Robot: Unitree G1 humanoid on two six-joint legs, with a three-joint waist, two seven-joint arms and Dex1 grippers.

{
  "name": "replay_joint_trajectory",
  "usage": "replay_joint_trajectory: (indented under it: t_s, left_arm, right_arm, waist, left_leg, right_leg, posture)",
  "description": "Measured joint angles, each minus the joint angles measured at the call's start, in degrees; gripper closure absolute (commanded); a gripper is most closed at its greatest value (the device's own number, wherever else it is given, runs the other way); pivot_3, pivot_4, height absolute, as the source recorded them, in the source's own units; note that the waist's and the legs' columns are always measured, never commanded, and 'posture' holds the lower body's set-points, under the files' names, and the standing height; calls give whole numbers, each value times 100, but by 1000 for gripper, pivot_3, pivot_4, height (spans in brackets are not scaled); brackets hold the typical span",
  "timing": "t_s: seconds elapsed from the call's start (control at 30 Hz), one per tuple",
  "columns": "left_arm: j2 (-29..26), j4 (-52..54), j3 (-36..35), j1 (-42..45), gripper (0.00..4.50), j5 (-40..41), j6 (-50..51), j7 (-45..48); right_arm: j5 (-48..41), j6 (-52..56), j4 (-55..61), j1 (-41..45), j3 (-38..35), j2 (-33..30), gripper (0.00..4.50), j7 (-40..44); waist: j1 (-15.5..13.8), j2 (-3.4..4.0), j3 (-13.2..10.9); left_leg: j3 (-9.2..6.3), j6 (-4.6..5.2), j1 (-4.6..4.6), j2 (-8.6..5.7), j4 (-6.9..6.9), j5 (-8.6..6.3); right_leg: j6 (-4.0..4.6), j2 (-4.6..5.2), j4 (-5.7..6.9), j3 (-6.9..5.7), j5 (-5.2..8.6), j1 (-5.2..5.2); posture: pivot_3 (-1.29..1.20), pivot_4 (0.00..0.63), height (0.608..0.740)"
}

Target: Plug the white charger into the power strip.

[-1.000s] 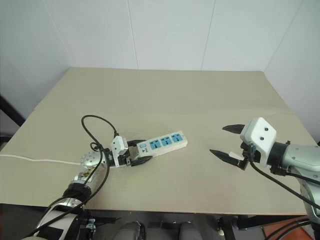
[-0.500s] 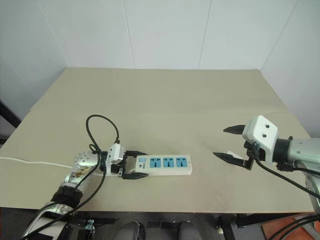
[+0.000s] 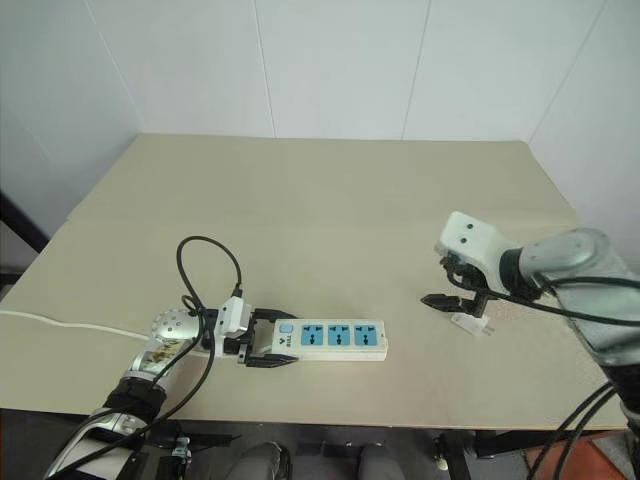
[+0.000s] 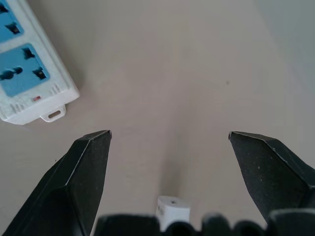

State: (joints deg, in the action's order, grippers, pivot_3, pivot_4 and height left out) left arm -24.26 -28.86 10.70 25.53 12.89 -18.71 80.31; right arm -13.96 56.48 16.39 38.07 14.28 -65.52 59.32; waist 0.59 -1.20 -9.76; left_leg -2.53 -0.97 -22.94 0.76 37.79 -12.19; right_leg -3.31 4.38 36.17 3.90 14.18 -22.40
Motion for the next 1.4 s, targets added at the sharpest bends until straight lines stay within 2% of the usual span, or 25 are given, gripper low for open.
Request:
replay_joint_trajectory:
  t_s: [0.2,0.3,0.77,0.87,1.13,1.33,1.4]
  left_arm:
    - [10,6,35,10,1171,1,4,-8]
    - [6,11,34,5,1171,2,9,-12]
    - [-2,24,54,0,1171,0,17,-59]
    - [-5,31,67,-4,1171,-4,20,-92]
    - [-14,84,72,-63,1171,-27,24,-212]
    - [-30,95,73,-64,1171,-32,23,-215]
    - [-54,94,71,-64,1171,-31,23,-214]
  right_arm:
    - [771,258,-767,627,1290,-122,0,449]
    - [1036,174,-1090,726,1626,-120,0,733]
    - [1816,-357,-2304,813,2028,628,0,1058]
    - [1956,-356,-2405,815,2051,730,601,1092]
    - [2044,-425,-2495,818,2079,807,3291,1320]
    - [2155,-607,-2553,821,2015,872,3316,1288]
    - [2180,-741,-2746,862,1846,1005,3316,1041]
  waist:
    - [-15,7,4]
    - [-11,14,8]
    - [-7,20,12]
    - [-5,20,12]
    - [8,20,16]
    - [13,18,18]
    - [26,19,18]
  left_leg:
    - [0,0,-8,-2,0,0]
    - [0,0,-12,-2,1,0]
    - [-1,0,-12,-4,4,0]
    - [-1,0,-8,-3,4,0]
    - [-1,0,9,-4,6,0]
    - [0,0,9,-4,6,0]
    - [1,0,8,-4,6,1]
  right_leg:
    - [-1,1,-2,-2,-1,-7]
    - [-2,1,0,-1,-2,-13]
    - [-6,0,2,-1,-5,-12]
    - [-6,0,1,-1,-5,-6]
    - [-19,1,-1,-1,-2,11]
    - [-19,0,-2,-1,-3,11]
    - [-19,0,0,1,-5,8]
  posture:
    - [0,150,740]
    - [0,150,740]
    - [0,150,740]
    - [0,150,740]
    - [0,150,740]
    - [0,150,740]
    - [0,150,740]
